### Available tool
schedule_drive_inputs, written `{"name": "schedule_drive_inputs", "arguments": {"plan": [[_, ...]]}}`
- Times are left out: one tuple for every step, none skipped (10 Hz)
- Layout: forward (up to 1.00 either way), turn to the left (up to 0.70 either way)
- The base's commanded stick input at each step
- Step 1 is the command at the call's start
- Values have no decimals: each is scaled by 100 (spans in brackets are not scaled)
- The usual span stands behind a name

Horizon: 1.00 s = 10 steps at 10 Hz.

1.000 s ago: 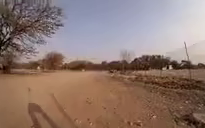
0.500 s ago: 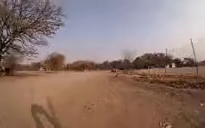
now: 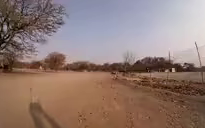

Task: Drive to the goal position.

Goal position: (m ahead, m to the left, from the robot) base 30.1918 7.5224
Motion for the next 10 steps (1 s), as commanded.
{"name": "schedule_drive_inputs", "arguments": {"plan": [[70, 0], [70, 0], [70, 0], [70, 0], [70, 0], [70, 0], [70, 0], [70, 0], [70, 0], [70, 0]]}}
